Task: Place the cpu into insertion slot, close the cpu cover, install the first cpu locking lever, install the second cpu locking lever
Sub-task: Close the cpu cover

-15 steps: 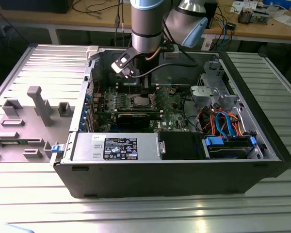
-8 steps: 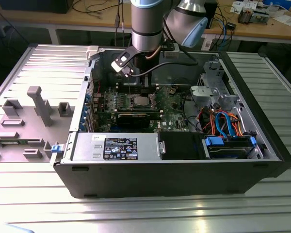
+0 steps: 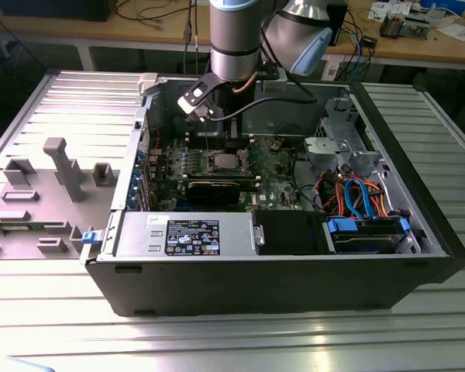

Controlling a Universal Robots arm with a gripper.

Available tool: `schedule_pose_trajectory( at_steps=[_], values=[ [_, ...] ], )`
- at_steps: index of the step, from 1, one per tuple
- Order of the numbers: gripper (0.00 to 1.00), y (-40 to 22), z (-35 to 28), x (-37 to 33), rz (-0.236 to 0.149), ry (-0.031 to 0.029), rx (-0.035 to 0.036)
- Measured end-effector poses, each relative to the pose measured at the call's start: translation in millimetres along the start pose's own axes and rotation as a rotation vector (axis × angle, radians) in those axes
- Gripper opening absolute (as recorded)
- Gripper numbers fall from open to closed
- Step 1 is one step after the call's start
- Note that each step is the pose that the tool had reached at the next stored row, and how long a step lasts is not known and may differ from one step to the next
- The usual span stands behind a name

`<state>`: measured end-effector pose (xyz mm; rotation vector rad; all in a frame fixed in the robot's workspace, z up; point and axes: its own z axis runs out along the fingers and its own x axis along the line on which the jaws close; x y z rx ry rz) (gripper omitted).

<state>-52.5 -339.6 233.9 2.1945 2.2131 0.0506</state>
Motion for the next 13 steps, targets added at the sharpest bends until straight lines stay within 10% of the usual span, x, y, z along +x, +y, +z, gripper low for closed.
schedule_pose_trajectory(
  at_steps=[13],
  values=[
    [0.11, 0.0, -1.0, 0.0, 0.0, -0.0057, 0.0001]
  ],
)
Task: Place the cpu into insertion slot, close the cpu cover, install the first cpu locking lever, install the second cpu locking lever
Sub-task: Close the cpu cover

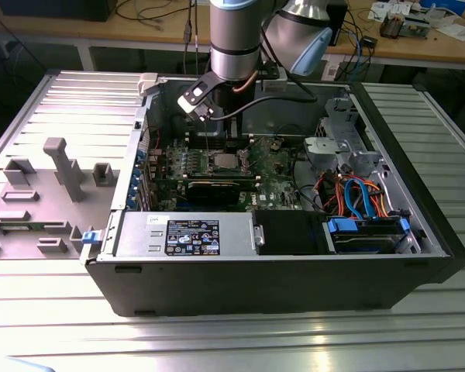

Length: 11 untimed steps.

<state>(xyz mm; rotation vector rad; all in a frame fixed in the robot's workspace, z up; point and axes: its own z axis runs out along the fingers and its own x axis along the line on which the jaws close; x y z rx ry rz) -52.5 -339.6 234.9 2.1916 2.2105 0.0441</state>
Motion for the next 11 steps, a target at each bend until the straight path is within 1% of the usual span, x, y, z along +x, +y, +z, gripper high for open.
schedule_pose_trajectory(
  at_steps=[4, 10, 11],
  values=[
    [0.11, 0.0, -0.2, 0.0, 0.0, -0.0041, 0.0001],
    [0.11, 0.1, -1.8, 0.0, 0.0, -0.0054, -0.0001],
    [0.11, 0.0, -1.9, 0.0, 0.0, -0.0079, 0.0002]
  ],
)
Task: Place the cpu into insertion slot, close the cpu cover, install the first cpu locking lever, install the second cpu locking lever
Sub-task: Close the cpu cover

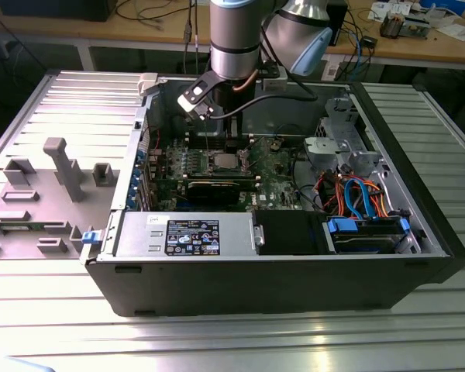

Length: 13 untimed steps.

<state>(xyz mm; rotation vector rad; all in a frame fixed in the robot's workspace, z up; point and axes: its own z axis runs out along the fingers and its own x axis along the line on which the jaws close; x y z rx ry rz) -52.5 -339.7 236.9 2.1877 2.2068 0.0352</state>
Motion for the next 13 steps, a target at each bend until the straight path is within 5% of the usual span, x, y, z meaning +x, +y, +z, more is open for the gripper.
schedule_pose_trajectory(
  at_steps=[13],
  values=[
    [0.11, 0.2, -3.0, 0.1, 0.0, -0.0019, -0.0001]
  ],
)
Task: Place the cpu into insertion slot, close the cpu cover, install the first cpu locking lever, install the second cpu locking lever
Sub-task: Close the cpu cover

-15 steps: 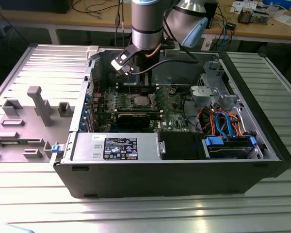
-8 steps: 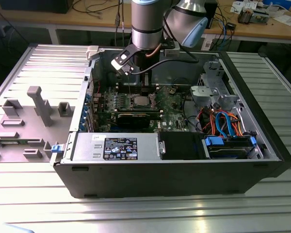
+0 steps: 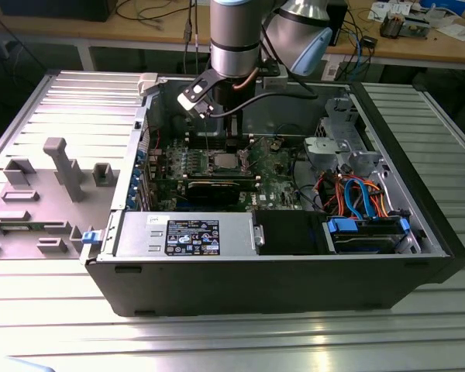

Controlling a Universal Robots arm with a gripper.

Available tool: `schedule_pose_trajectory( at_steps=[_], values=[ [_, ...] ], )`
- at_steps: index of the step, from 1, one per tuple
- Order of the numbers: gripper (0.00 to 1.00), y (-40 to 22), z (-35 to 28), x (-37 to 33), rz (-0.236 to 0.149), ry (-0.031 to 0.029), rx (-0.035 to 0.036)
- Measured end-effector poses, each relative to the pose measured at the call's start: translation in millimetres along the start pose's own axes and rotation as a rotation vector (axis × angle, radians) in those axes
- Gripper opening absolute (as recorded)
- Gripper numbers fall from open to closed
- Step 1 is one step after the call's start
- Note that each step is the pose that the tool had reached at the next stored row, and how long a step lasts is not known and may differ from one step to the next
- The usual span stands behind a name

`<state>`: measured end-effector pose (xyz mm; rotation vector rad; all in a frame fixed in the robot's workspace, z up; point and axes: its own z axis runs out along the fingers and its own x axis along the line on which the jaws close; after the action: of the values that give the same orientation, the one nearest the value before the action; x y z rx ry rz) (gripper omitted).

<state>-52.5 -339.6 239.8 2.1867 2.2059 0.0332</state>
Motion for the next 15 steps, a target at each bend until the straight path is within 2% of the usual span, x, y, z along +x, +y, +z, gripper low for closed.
schedule_pose_trajectory(
  at_steps=[12, 15],
  values=[
    [0.11, 5.4, 0.1, -0.1, 0.0, 0.0, 0.0],
    [0.11, 5.6, -1.9, -0.1, 0.0, -0.0001, 0.0]
  ],
)
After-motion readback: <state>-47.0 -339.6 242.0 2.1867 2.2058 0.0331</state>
